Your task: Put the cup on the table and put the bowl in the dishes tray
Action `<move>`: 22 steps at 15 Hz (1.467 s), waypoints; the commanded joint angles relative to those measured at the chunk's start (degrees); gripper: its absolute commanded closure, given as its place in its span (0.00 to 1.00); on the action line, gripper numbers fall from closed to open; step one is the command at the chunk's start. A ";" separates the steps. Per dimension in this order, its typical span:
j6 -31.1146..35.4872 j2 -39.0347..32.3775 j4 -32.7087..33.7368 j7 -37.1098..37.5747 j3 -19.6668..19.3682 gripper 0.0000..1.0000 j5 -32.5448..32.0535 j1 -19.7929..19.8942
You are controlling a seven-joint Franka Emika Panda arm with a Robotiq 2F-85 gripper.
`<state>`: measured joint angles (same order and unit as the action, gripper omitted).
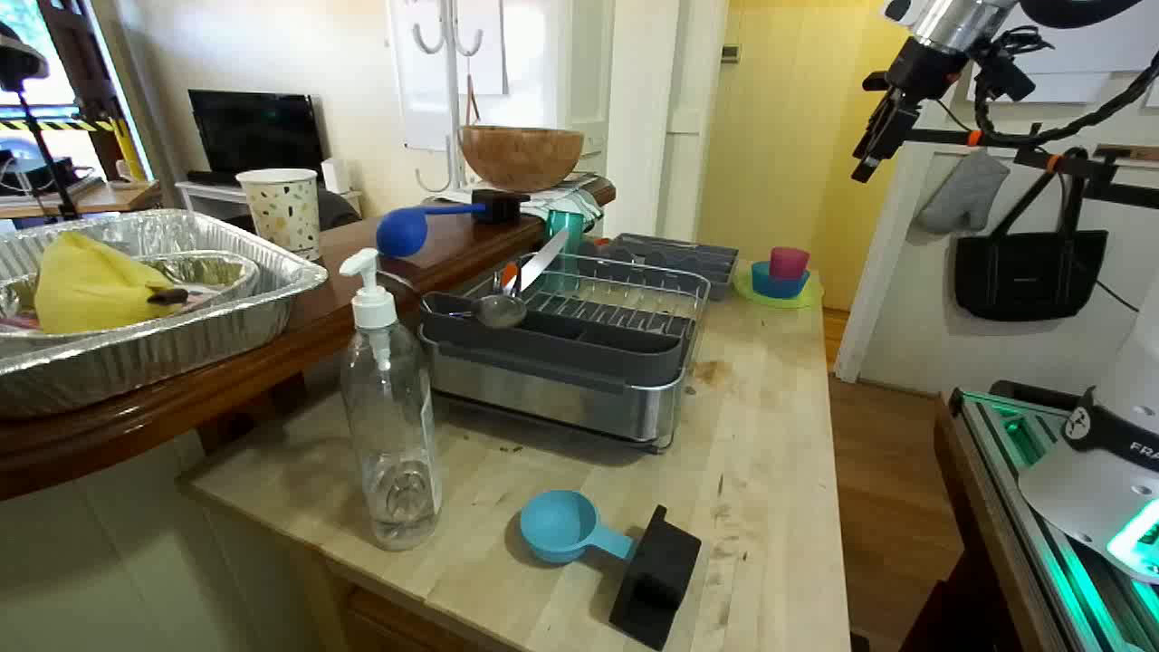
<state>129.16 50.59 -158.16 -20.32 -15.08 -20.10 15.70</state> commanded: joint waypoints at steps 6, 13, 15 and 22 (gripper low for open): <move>-0.32 -0.24 -0.65 0.18 -0.17 0.00 -0.17 -0.30; 2.55 -7.43 5.07 3.06 -7.43 0.00 0.22 5.69; 3.40 -11.89 7.58 3.38 -9.09 0.00 -0.07 6.97; 6.55 -19.90 10.53 2.56 -9.74 0.00 0.76 8.10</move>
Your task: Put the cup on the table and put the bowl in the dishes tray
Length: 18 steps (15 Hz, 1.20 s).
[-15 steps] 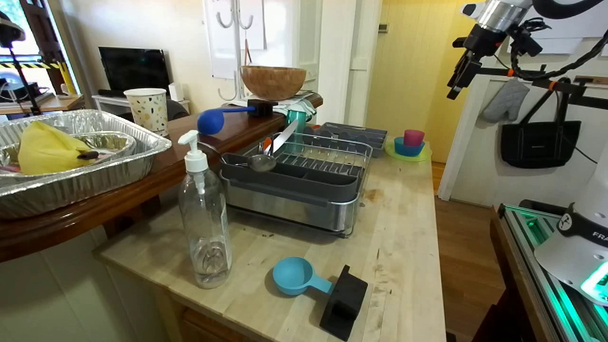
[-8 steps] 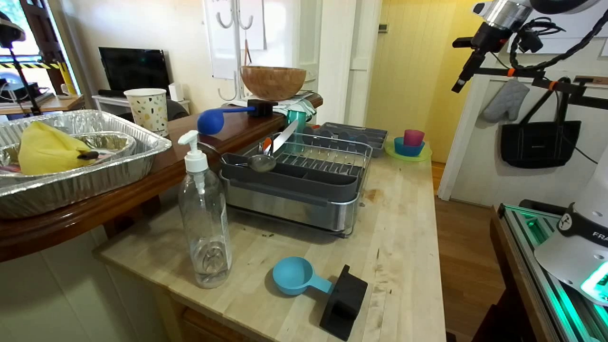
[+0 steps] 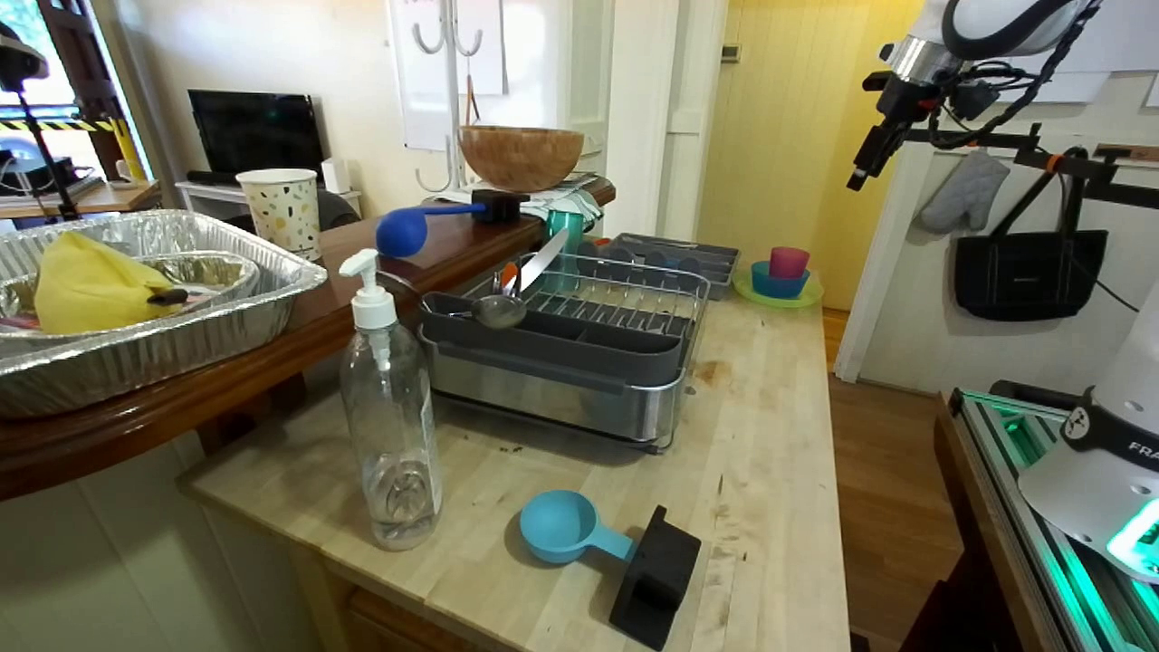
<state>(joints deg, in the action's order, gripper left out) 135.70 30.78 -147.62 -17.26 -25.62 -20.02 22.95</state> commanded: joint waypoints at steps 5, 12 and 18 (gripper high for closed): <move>2.37 -6.15 2.12 4.77 2.20 0.00 -1.47 2.88; 4.91 -16.86 6.33 10.56 0.98 0.00 3.14 2.89; 11.47 -26.81 10.73 8.49 0.79 0.00 8.64 1.31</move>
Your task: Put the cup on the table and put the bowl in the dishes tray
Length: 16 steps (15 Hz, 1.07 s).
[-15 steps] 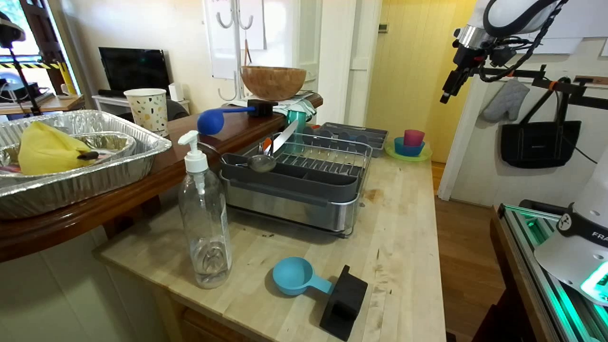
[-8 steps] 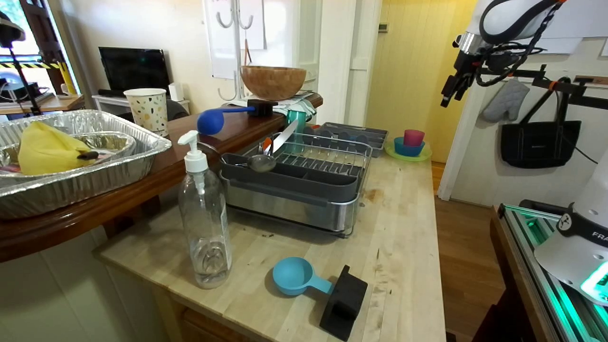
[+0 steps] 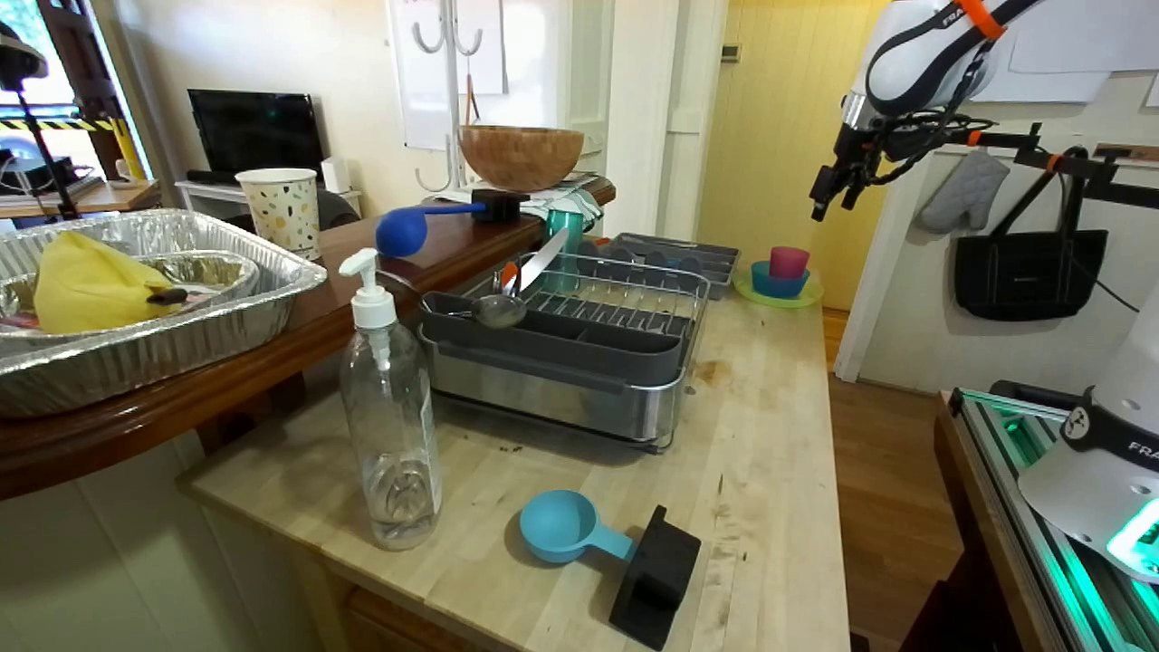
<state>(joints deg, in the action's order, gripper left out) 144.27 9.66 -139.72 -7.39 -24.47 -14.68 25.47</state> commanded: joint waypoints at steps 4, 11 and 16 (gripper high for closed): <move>5.35 -10.05 4.04 -4.01 0.09 0.00 8.03 -1.95; 7.43 -14.29 5.78 -12.20 1.89 0.00 18.38 -1.88; 6.49 -16.55 7.52 -16.38 3.58 0.22 23.18 -1.57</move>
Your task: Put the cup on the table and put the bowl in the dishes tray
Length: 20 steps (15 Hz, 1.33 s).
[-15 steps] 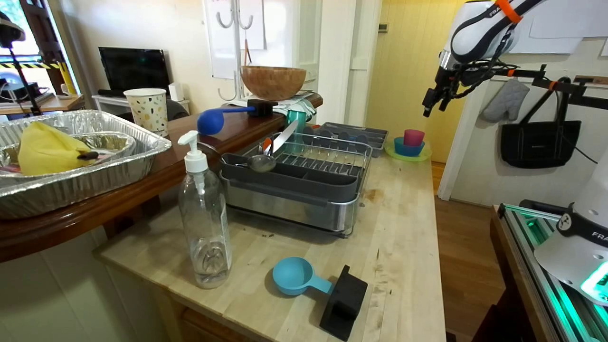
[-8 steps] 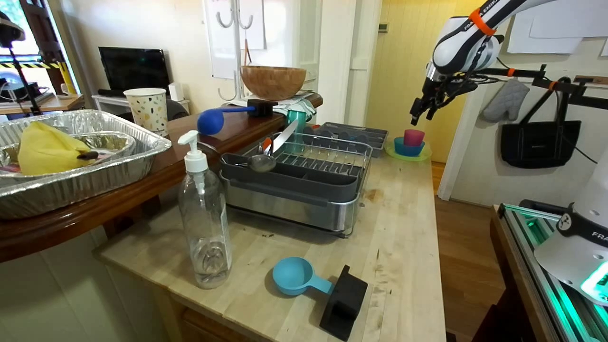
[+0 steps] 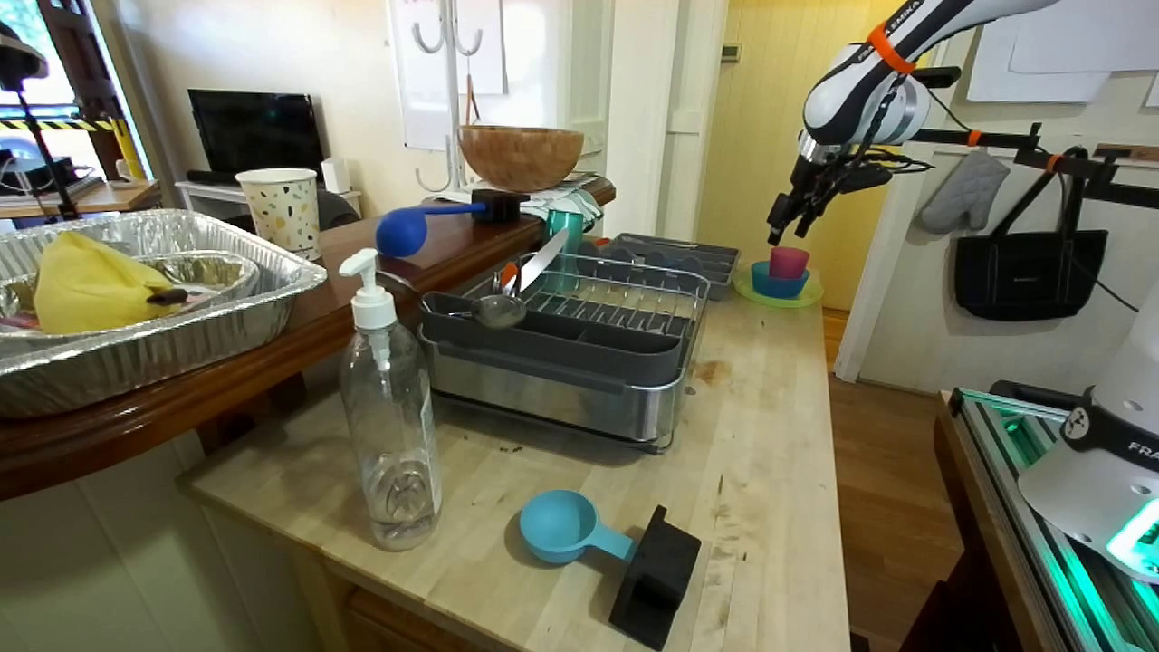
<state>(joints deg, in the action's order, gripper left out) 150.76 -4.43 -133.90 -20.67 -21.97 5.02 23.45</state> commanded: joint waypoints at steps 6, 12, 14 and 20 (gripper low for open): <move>-0.68 -5.25 3.26 -5.24 2.68 0.72 5.07 1.13; -2.36 -6.05 4.24 -2.93 2.13 1.00 1.44 1.56; -2.96 -5.26 4.57 -1.85 1.47 0.99 -0.22 1.55; -5.18 0.31 2.07 -0.39 1.11 0.99 -5.10 0.54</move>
<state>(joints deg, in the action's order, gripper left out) 148.60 -8.00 -130.23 -22.27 -20.92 2.40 24.69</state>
